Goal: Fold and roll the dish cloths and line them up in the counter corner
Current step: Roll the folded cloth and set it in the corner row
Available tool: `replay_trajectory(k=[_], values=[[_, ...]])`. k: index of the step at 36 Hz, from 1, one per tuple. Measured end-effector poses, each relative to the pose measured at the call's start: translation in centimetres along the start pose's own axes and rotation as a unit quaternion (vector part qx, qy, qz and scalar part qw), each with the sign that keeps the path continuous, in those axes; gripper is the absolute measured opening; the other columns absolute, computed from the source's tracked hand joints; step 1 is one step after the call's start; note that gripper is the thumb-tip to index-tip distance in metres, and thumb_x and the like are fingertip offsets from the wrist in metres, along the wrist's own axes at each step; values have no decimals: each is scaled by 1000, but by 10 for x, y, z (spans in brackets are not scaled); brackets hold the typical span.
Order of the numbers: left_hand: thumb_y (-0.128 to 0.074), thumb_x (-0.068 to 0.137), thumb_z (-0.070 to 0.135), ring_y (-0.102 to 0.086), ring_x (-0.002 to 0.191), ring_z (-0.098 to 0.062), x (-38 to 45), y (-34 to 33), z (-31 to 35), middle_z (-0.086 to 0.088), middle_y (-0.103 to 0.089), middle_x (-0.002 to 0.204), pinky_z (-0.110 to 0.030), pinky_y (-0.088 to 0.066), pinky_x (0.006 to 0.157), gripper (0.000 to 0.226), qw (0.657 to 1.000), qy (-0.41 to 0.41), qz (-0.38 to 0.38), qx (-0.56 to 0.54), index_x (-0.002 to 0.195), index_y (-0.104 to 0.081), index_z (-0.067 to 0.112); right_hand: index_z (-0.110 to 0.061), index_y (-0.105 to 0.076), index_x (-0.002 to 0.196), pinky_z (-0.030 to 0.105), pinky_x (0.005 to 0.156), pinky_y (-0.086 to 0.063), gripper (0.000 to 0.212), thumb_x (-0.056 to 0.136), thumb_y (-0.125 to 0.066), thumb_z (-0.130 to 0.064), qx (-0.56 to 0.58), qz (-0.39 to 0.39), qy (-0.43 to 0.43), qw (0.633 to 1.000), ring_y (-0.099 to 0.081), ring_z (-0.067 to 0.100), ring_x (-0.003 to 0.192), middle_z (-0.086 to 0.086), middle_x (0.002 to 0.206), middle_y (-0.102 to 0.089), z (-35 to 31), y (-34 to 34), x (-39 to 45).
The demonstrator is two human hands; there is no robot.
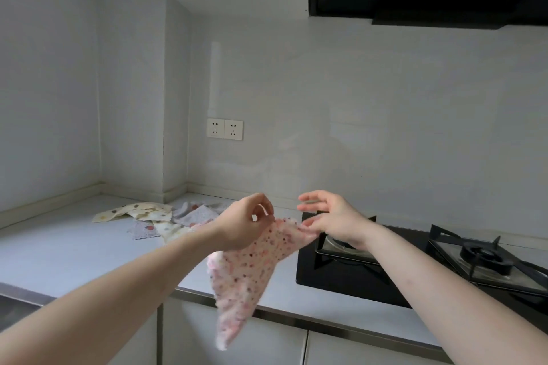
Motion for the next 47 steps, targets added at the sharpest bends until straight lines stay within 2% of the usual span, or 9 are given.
replay_trajectory(k=[8,13,18,23,28,33,36,41,47], values=[[-53,101,29,-53,75,-9,4,9,19,13,-69,88,-30,-47,71,17,964,-95,-31,248,105,-69,30,-21,-69,112,20,68,-51,51,79,-51,14,-114,-83,-16,990,-66,5,76,-4,111,-74,3,-33,-1],[-41,101,16,-52,81,-17,3,3,11,9,-58,87,-33,-40,70,20,963,-90,-48,249,89,-56,23,-24,-75,99,10,65,-44,50,77,-44,7,-196,9,28,980,-63,-9,70,-11,91,-77,-10,-23,4],[-38,101,14,-49,71,-21,3,-3,12,8,-51,72,-34,-32,62,30,976,-75,-35,202,74,-42,25,-26,-78,83,11,66,-49,25,86,-65,-5,-218,47,61,973,-68,-2,75,-12,79,-75,-17,-20,4],[-48,104,34,-53,62,-11,5,2,15,10,-57,61,-25,-35,55,24,990,-54,-24,129,85,-55,23,-23,-70,63,21,60,-44,29,83,-57,-5,-228,43,39,972,-54,4,57,-10,60,-66,-13,-15,5],[-79,81,49,-36,52,-9,3,-6,4,10,-44,57,-22,-28,50,40,975,-25,-148,161,72,-50,22,-14,-60,65,27,61,-35,23,81,-46,-3,-252,13,10,968,-45,13,59,-4,59,-59,2,-12,6],[-72,90,39,-46,66,-3,0,0,-4,15,-50,72,-14,-34,57,26,971,-13,-162,174,76,-55,25,-22,-49,63,29,63,-31,31,84,-45,0,-251,12,-1,968,-38,11,61,-13,56,-43,16,-7,7],[-64,95,36,-42,59,-3,4,3,-2,11,-48,69,-14,-32,52,23,979,-11,-151,133,78,-53,27,-19,-57,74,16,57,-37,24,81,-52,3,-189,-37,-24,981,-46,2,55,-17,57,-54,19,-21,3],[-62,94,38,-45,56,-3,11,-4,1,13,-54,67,-13,-35,50,16,978,-11,-151,142,82,-62,27,-31,-73,86,17,72,-49,12,80,-74,-21,-220,-90,-16,971,-63,2,79,-6,93,-75,31,-42,11],[-62,90,42,-53,73,-20,30,7,-36,10,-54,69,-28,-42,64,25,951,26,-144,271,70,-54,29,-5,-68,76,10,48,-38,17,90,-66,-16,-222,18,5,975,-48,-2,43,-12,53,-48,28,-23,31]])
Point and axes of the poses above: each hand's wrist, its own x-axis towards the middle knuckle, its own y-axis out of the back of the hand, z = x × y, the point moved 9 cm from there along x, towards the middle knuckle
